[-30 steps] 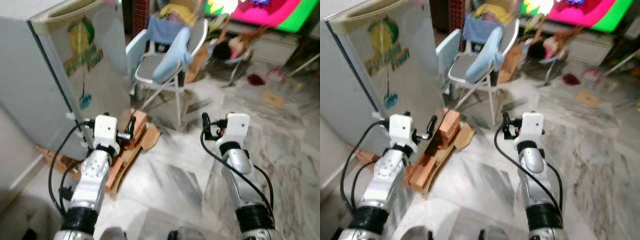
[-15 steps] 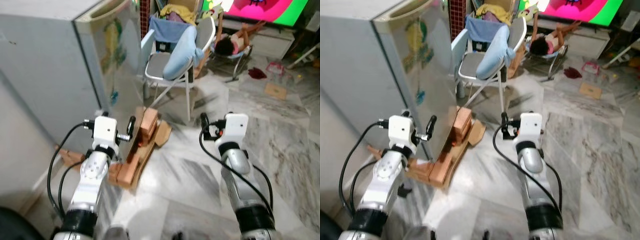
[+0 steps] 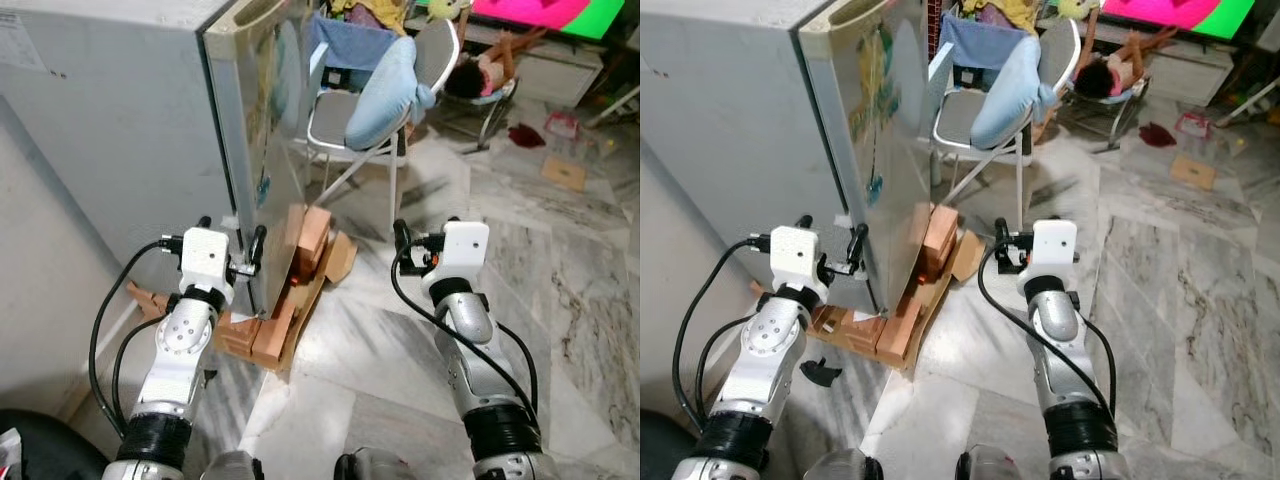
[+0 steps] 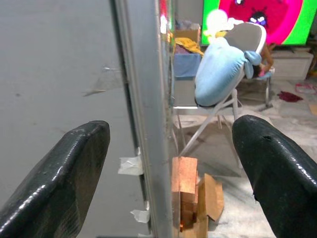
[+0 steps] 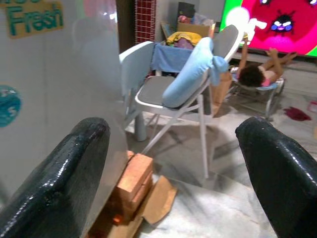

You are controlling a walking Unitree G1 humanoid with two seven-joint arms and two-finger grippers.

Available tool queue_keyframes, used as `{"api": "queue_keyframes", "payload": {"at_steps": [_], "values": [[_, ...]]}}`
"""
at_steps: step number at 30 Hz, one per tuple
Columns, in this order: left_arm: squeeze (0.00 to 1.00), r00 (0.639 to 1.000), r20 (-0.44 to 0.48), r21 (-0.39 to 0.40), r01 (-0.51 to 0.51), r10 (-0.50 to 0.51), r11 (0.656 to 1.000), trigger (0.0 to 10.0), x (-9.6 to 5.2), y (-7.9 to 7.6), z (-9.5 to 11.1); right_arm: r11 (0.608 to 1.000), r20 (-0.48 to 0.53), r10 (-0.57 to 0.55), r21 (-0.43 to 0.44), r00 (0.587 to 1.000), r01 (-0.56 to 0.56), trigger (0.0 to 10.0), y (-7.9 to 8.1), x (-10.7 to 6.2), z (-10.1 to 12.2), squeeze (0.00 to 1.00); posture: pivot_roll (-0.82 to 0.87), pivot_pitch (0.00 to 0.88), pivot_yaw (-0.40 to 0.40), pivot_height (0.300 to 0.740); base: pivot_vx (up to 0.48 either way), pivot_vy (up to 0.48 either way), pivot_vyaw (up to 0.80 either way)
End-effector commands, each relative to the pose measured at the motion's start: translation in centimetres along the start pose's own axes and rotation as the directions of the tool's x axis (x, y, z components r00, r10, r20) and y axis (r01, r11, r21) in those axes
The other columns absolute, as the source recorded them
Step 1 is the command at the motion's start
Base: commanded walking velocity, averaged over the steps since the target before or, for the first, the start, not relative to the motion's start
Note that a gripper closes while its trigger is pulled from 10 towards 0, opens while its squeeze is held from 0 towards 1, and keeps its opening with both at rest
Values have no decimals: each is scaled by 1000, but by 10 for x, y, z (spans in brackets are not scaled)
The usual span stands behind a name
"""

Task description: Restocking fridge

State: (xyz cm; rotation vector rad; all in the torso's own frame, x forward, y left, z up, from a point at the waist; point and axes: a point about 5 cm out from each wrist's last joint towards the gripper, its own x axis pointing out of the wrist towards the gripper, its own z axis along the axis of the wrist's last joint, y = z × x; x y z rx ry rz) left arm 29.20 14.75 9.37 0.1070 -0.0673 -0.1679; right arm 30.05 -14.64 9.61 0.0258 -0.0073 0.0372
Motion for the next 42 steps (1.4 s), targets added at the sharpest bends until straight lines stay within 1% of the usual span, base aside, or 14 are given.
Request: {"api": "queue_keyframes", "payload": {"at_steps": [1,8,14,17,20,22,24,26,29,32,34,35,39,42], "values": [[0,1000,25,2,16,-16,1000,10000,-1,-3,4,1000,4,-3,-10,1000,3,10000,-2,0,2,0,22,51,-64,740,307,0,0],[0,1000,25,-23,-1,1,1000,10000,1,-1,4,1000,9,-7,-15,1000,7,10000,-4,1,4,0,19,54,-66,740,425,0,0],[0,1000,27,-18,6,-5,1000,10000,0,-2,5,1000,4,-9,-22,1000,9,10000,-5,-2,4,0,17,53,-67,740,390,82,0],[0,999,37,-35,15,-14,999,10000,-4,0,6,999,-11,-19,-28,1000,19,10000,-10,-9,2,0,12,54,-66,740,0,0,-533],[0,1000,18,-62,5,-4,998,10000,-11,9,4,999,-25,-40,-32,999,39,10000,-17,-20,0,0,11,55,-67,740,0,0,-800],[0,1000,12,-67,0,1,998,10000,-12,10,3,998,-27,-45,-33,999,44,10000,-19,-22,0,0,11,55,-67,740,0,0,-800],[0,999,-28,-79,-33,31,996,10000,-14,15,0,998,-30,-58,-38,998,56,10000,-23,-26,1,0,11,55,-67,740,0,0,-800],[0,999,-29,-87,-21,18,996,10000,-15,17,-1,997,-40,-71,-45,997,69,10000,-27,-31,1,0,-1,62,-74,740,0,0,-800],[0,1000,-6,-60,-29,29,998,10000,-11,20,0,996,-47,-75,-51,996,72,10000,-28,-33,0,0,-3,63,-75,740,0,0,-800],[0,999,-8,-50,-41,41,998,10000,-8,25,0,996,-55,-75,-54,996,72,10000,-28,-35,1,0,-13,62,-74,740,0,0,-800],[0,998,6,-15,-69,69,997,10000,-6,29,3,996,-57,-75,-58,996,72,10000,-27,-36,3,0,-14,64,-71,740,0,0,-800],[0,994,5,-9,-109,109,994,10000,-5,35,4,996,-57,-74,-60,996,71,10000,-27,-36,3,0,-19,68,-66,740,0,0,-800],[0,990,4,-29,-143,143,989,10000,-3,42,5,996,-59,-70,-58,996,67,10000,-26,-36,5,0,-20,73,-64,740,0,0,-400],[0,986,4,-8,-164,164,986,10000,0,45,4,997,-68,-64,-55,996,60,10000,-25,-37,4,0,-20,75,-70,740,0,0,0]]}}
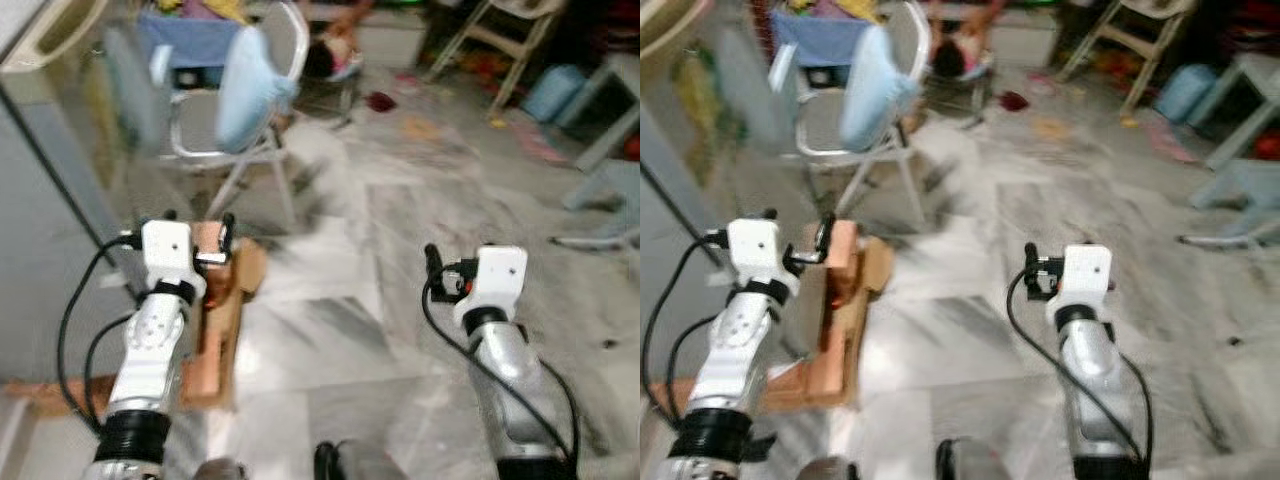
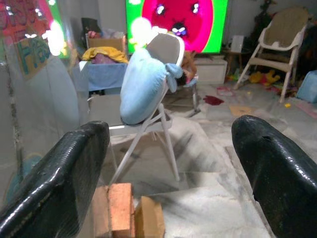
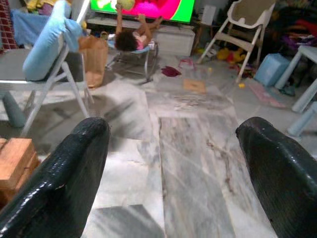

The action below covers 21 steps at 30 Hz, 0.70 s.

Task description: Restocking fridge

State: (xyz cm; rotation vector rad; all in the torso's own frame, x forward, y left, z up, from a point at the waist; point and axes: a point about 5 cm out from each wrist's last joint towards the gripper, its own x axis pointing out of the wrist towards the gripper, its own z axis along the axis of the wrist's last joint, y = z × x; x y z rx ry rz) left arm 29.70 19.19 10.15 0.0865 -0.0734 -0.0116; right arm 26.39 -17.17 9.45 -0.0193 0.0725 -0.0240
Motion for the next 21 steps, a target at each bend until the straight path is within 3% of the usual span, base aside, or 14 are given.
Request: {"api": "queue_keyframes", "payload": {"at_steps": [1,5,12,17,21], "values": [[0,999,15,16,-34,34,999,10000,5,2,2,1000,4,2,-10,1000,-2,10000,-1,0,5,0,-23,77,-69,740,0,0,0],[0,1000,5,-24,-16,17,1000,10000,7,4,1,1000,-15,5,-17,1000,-5,10000,-3,-1,3,0,-28,77,-69,740,0,0,0],[0,999,-47,20,-25,26,999,10000,-9,7,-14,1000,-53,15,-11,998,-16,10000,-4,-1,-2,0,-29,88,-64,740,0,0,0],[0,988,-63,39,-141,143,989,10000,-13,22,-19,1000,-72,29,-4,997,-29,10000,-2,-1,-5,0,-24,94,-67,740,0,0,0],[0,978,-52,60,-199,202,978,10000,0,29,-15,999,-86,54,-4,995,-54,10000,0,1,-5,0,-27,98,-73,740,0,0,0]]}}
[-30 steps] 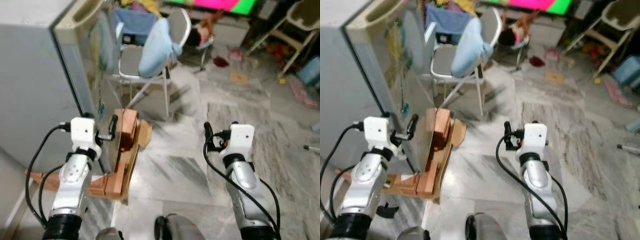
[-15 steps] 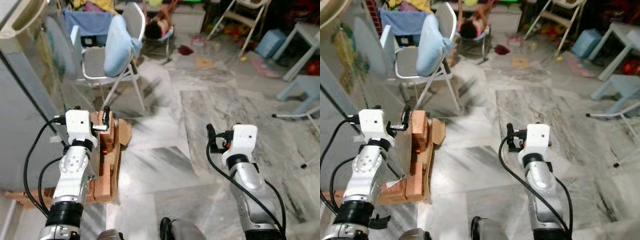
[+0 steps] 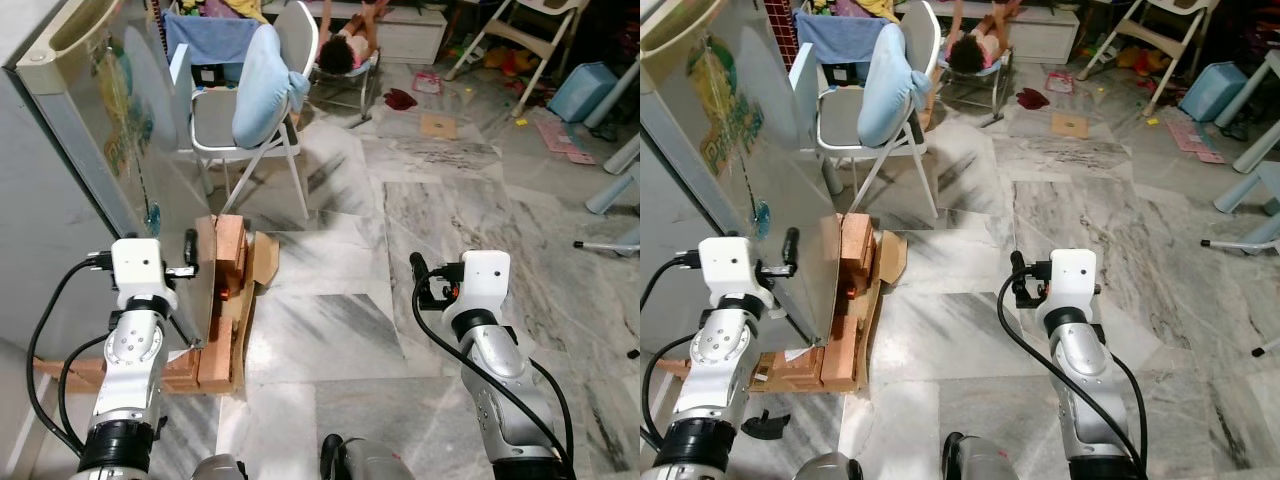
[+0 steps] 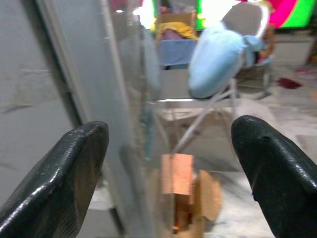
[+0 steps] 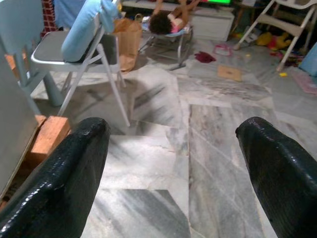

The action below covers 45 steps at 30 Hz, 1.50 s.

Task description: Restocking fridge

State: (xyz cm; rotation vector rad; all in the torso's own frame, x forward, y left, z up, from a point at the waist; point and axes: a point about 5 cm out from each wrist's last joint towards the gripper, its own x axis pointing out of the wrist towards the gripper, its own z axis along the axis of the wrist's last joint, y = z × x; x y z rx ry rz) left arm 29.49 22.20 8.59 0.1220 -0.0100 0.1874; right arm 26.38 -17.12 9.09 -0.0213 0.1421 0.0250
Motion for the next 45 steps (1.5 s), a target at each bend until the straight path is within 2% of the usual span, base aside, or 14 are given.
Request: {"api": "queue_keyframes", "payload": {"at_steps": [1,2,3,4,8,11,16,21,25,31,34,38,44,45], "values": [[0,1000,16,13,-13,13,1000,10000,4,0,4,1000,-18,7,-1,1000,-7,10000,0,1,-2,0,-27,98,-73,740,0,0,0],[0,999,17,0,-38,38,999,10000,13,-1,8,1000,-18,7,0,1000,-7,10000,0,1,-1,0,-31,102,-72,740,0,0,0],[0,999,17,0,-38,38,999,10000,13,-1,8,1000,-18,7,0,1000,-7,10000,0,1,-1,0,-31,102,-72,740,0,0,0],[0,998,22,-13,-56,56,998,10000,20,-2,12,1000,-17,7,0,1000,-7,10000,0,1,-1,0,-36,102,-70,740,0,0,0],[0,998,27,-18,-56,56,998,10000,28,-5,16,1000,-17,2,1,1000,-2,10000,0,1,-1,0,-41,103,-67,740,0,0,0],[0,998,30,-9,-63,64,998,10000,30,-4,16,1000,-17,2,3,1000,-2,10000,0,1,-1,0,-39,101,-68,740,0,0,0],[0,990,49,0,-136,136,991,10000,34,4,18,1000,-18,5,2,1000,-5,10000,0,1,-1,0,-39,100,-71,740,0,0,0],[0,982,45,29,-185,183,982,10000,28,13,12,1000,-21,13,-2,1000,-13,10000,1,2,-2,0,-32,97,-73,740,0,0,0],[0,981,28,13,-195,194,981,10000,27,16,7,1000,-23,15,-3,1000,-15,10000,1,3,-2,0,-28,98,-75,740,0,0,0],[0,993,33,-29,-114,115,993,10000,34,1,11,1000,-16,21,-12,1000,-21,10000,1,4,-1,0,-34,91,-78,740,0,0,0],[0,997,40,-10,-69,69,998,10000,37,-7,12,1000,-16,23,-15,1000,-23,10000,1,4,-1,0,-35,89,-81,740,0,0,0],[0,998,37,-7,-58,58,998,10000,39,-11,12,1000,-14,24,-17,1000,-24,10000,2,4,0,0,-35,89,-81,740,0,0,0],[0,1000,14,-24,16,-15,1000,10000,45,-27,13,1000,-15,28,-13,999,-28,10000,3,3,0,0,-43,94,-82,740,0,0,0],[0,999,6,-35,47,-46,998,10000,47,-34,14,999,-15,33,-12,999,-33,10000,3,4,1,0,-43,94,-82,740,0,0,0]]}}
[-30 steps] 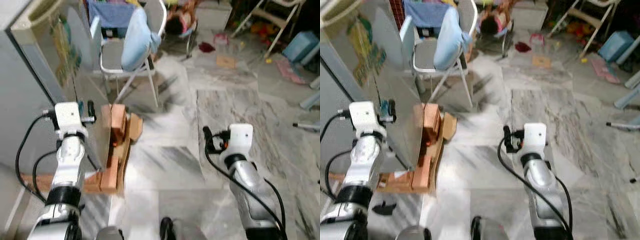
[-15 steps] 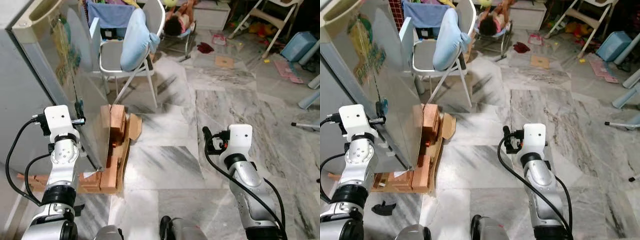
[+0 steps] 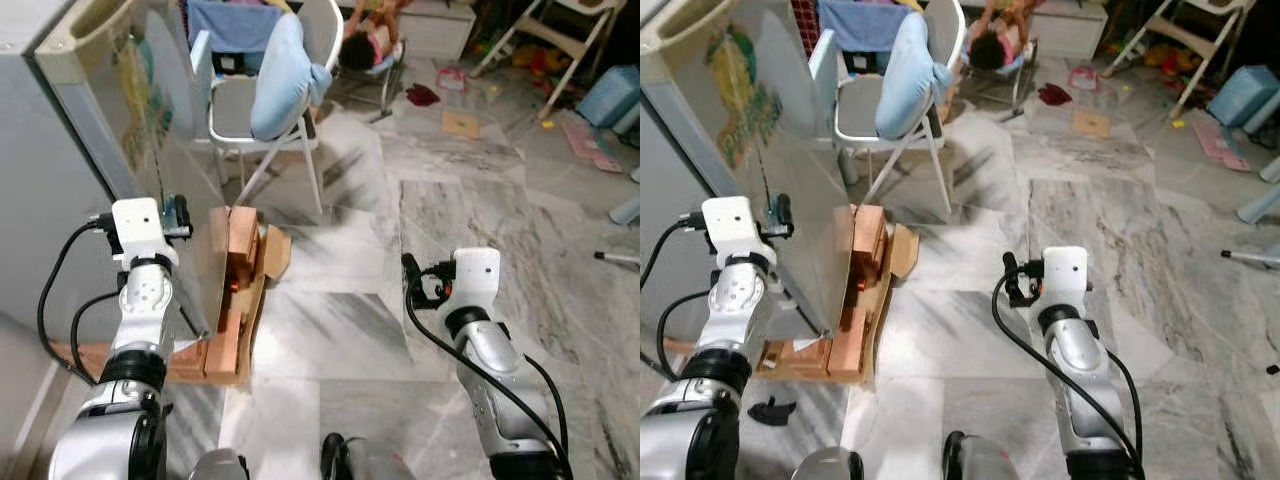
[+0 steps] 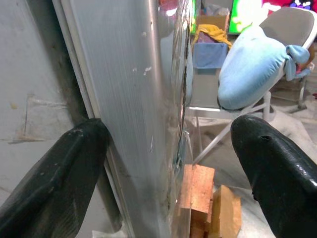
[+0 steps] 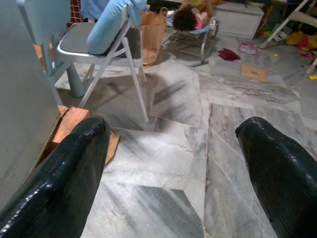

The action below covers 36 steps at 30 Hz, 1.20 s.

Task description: Restocking fridge

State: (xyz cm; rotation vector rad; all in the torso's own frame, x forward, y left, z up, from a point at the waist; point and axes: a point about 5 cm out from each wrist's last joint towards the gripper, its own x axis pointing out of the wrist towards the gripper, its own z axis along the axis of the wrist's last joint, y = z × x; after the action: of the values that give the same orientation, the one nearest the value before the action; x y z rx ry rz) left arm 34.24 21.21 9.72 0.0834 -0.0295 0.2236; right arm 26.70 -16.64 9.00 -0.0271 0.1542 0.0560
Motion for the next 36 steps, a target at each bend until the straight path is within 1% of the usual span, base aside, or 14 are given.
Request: {"api": "queue_keyframes", "payload": {"at_steps": [1,2,3,4,5,6,11,13,17,19,20,25,29,36], "values": [[0,984,18,37,178,-179,983,10000,2,-34,7,1000,-3,5,-3,1000,-5,10000,-1,0,1,0,-45,94,-83,740,0,0,0],[0,984,18,37,178,-179,983,10000,2,-34,7,1000,-3,5,-3,1000,-5,10000,-1,0,1,0,-45,94,-83,740,0,0,0],[0,956,61,86,283,-288,955,10000,0,-52,14,1000,-3,5,-4,1000,-5,10000,-1,0,1,0,-43,93,-85,740,0,0,0],[0,956,61,86,283,-288,955,10000,0,-52,14,1000,-3,5,-4,1000,-5,10000,-1,0,1,0,-43,93,-85,740,0,0,0],[0,919,91,110,373,-383,921,10000,-5,-70,20,1000,-2,6,-3,1000,-6,10000,-1,1,2,0,-42,92,-84,740,0,0,0],[0,833,133,160,518,-538,841,10000,-16,-102,27,1000,3,9,-1,1000,-9,10000,1,1,4,0,-41,90,-84,740,0,0,0],[0,639,176,188,725,-749,662,10000,-48,-153,36,1000,12,7,2,1000,-7,10000,4,1,6,0,-41,90,-84,740,0,0,0],[0,596,186,189,759,-781,624,10000,-55,-162,37,1000,21,-4,2,1000,4,10000,3,1,6,0,-40,84,-83,740,0,0,0],[0,590,181,182,767,-787,616,10000,-55,-163,35,1000,31,-11,7,999,11,10000,4,1,7,0,-41,82,-81,740,0,0,0],[0,622,168,162,747,-764,644,10000,-50,-156,33,1000,47,-18,21,999,17,10000,3,0,9,0,-40,78,-77,740,0,0,0],[0,646,149,174,728,-748,663,10000,-44,-147,29,999,63,-25,28,998,24,10000,3,0,10,0,-37,76,-75,740,0,0,0],[0,691,149,138,694,-708,706,10000,-36,-129,29,998,69,-44,42,997,41,10000,3,1,11,0,-33,72,-69,740,55,-244,-407],[0,694,152,132,691,-704,710,10000,-36,-126,28,998,68,-44,38,997,42,10000,4,2,10,0,-33,72,-69,740,277,-389,-800],[0,682,145,128,705,-717,697,10000,-40,-131,25,998,69,-44,38,997,42,10000,6,4,9,0,-39,67,-69,740,310,-359,-800]]}}
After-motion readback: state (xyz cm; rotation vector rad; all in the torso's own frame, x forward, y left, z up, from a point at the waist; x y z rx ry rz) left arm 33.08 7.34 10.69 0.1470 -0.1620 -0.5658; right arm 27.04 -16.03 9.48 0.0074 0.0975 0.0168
